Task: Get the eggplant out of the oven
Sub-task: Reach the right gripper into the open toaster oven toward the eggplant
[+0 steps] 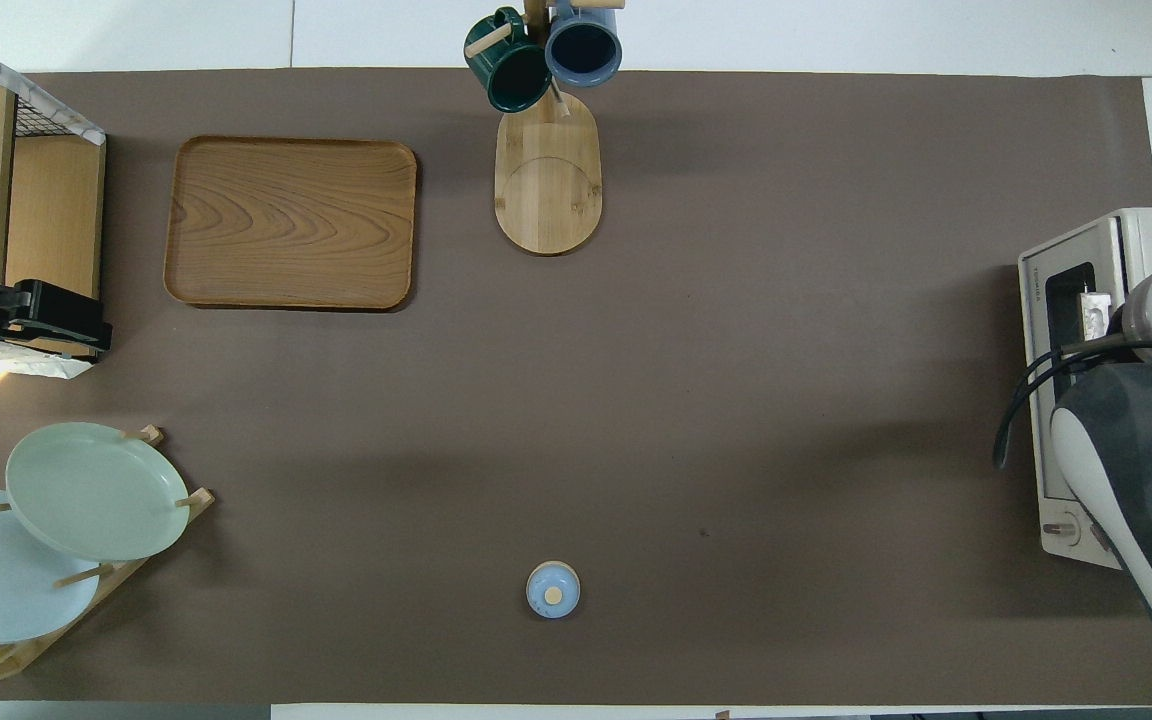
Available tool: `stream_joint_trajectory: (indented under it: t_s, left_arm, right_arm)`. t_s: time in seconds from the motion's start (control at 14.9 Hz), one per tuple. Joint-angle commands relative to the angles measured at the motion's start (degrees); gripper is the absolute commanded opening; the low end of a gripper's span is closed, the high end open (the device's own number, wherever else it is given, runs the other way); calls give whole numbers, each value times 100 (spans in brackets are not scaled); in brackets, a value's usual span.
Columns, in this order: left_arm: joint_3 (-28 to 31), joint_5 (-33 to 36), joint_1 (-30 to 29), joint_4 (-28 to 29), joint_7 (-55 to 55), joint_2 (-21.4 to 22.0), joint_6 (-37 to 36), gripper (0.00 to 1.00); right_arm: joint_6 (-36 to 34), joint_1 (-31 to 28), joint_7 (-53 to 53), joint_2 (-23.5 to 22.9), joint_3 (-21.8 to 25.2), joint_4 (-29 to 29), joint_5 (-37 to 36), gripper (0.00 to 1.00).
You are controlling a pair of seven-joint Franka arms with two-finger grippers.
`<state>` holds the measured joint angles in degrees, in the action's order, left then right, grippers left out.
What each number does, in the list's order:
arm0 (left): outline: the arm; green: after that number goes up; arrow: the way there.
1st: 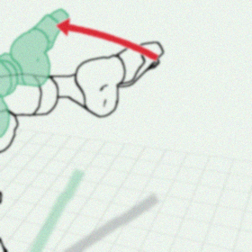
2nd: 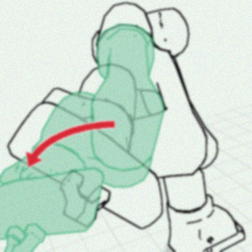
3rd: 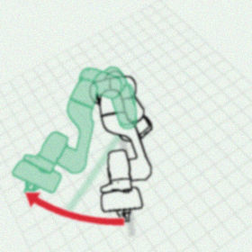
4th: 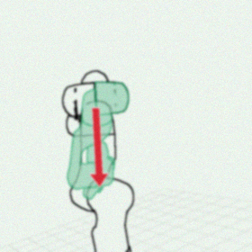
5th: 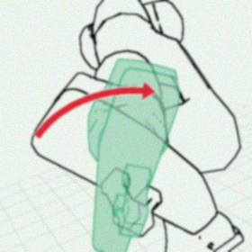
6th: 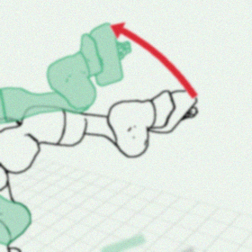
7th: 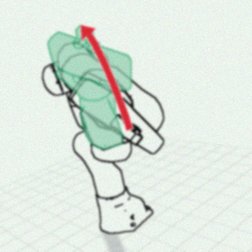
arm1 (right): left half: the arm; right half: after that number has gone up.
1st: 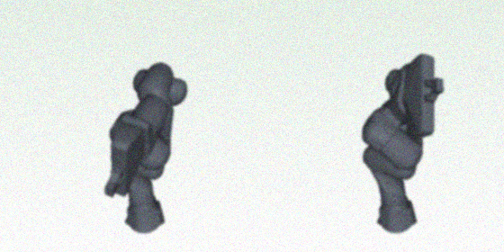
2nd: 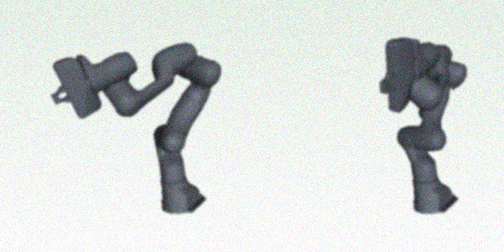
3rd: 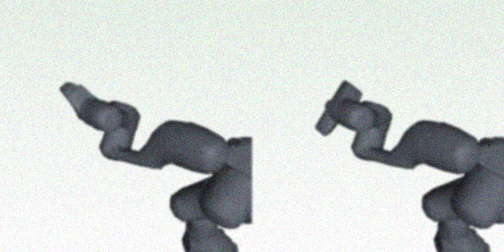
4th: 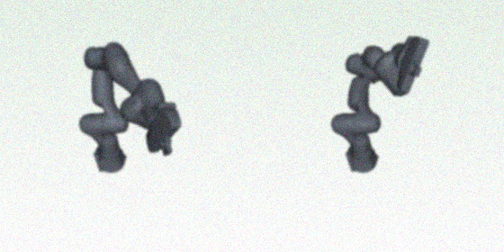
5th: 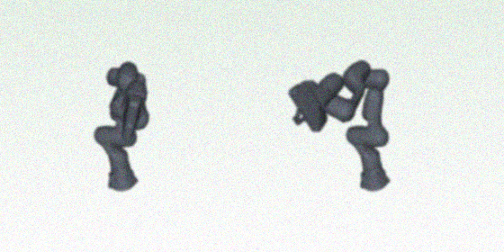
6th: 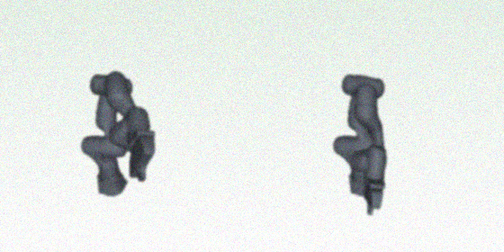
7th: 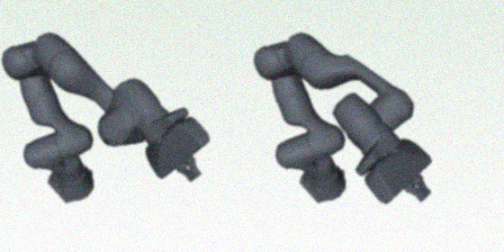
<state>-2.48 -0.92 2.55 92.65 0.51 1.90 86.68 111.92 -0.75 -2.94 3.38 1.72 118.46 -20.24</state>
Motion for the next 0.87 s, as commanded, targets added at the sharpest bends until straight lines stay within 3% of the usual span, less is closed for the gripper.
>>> stream_joint_trajectory:
  t_s: [0.0, 0.27, 0.47, 0.8]
  left_arm:
    - [-42, 100, -52, -11, 37, -6, -28, 100]
    - [-42, 100, -52, -11, 37, -6, -19, 100]
    - [-42, 100, -52, -11, 37, -6, -19, 100]
    - [-42, 100, -52, -11, 37, -6, -28, 100]
  right_arm:
    - [523, 162, 319, -162, -23, 221, 265, 0]
    - [1084, 268, 346, -504, -23, 326, 652, 0]
    - [2060, 408, 451, -838, -31, 747, 960, 0]
    - [2089, 453, 592, -997, -31, 757, 1056, 0]
